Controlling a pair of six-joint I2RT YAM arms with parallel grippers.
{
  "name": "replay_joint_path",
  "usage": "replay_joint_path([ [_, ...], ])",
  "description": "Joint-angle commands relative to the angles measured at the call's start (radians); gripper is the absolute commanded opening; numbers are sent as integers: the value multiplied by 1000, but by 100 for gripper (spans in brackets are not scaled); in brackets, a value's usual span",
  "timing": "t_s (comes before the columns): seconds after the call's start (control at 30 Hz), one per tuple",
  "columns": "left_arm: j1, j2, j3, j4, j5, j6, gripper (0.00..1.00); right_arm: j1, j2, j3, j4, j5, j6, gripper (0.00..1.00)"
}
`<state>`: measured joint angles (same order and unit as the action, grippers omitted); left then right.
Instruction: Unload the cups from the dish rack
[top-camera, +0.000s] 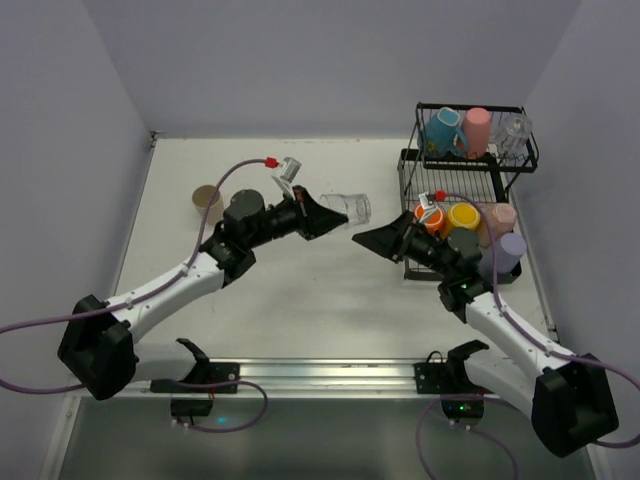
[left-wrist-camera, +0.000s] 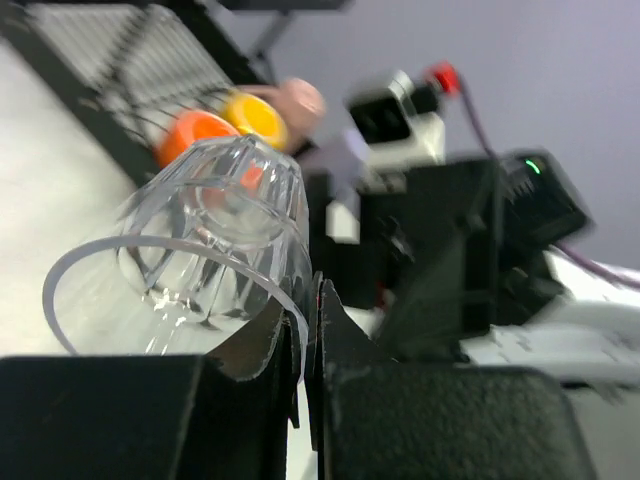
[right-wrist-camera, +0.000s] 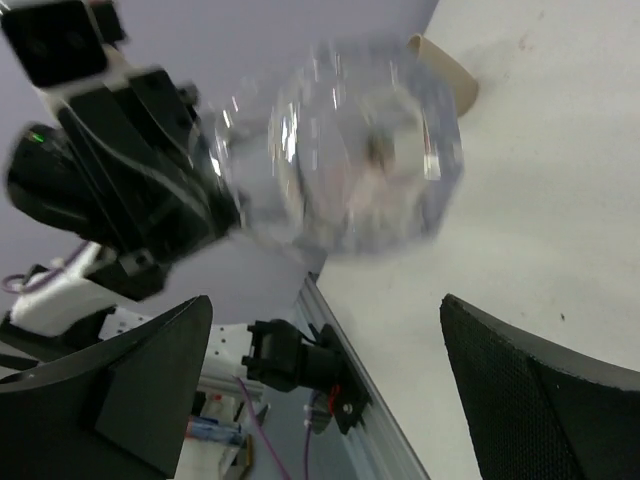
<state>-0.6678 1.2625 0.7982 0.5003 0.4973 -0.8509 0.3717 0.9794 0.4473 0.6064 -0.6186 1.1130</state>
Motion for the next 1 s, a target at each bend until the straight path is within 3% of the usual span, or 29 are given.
replay_joint_path([
  [0.0, 10, 27, 247, -481, -349, 349, 0, 9, -62, 28, -228, 68, -148, 99],
  [0.03, 10, 52, 366, -685, -423, 436, 0, 7, -82, 30, -276, 133, -181, 99],
  [0.1, 16, 133, 465, -826, -596, 509, 0, 9, -131, 36, -405, 187, -264, 99],
  [0.23, 108, 274, 625, -1058, -660, 621, 0, 7, -176, 30, -513, 255, -349, 99],
  [0.37, 243, 422, 709, -1151, -603, 670, 0, 9, -211, 16, -545, 280, -389, 99],
  [0.57, 301, 647, 815, -1240, -617, 714, 0, 9, -245, 24, -603, 319, -456, 99],
  [0.77, 346, 764, 897, -1286, -591, 728, 0, 7, -255, 13, -602, 319, -467, 99],
  [0.87, 347, 785, 921, -1295, -644, 730, 0, 7, -249, 10, -600, 318, -470, 99],
  [0.97, 347, 802, 941, -1303, -651, 731, 7, 7, -245, 10, -596, 313, -464, 99],
])
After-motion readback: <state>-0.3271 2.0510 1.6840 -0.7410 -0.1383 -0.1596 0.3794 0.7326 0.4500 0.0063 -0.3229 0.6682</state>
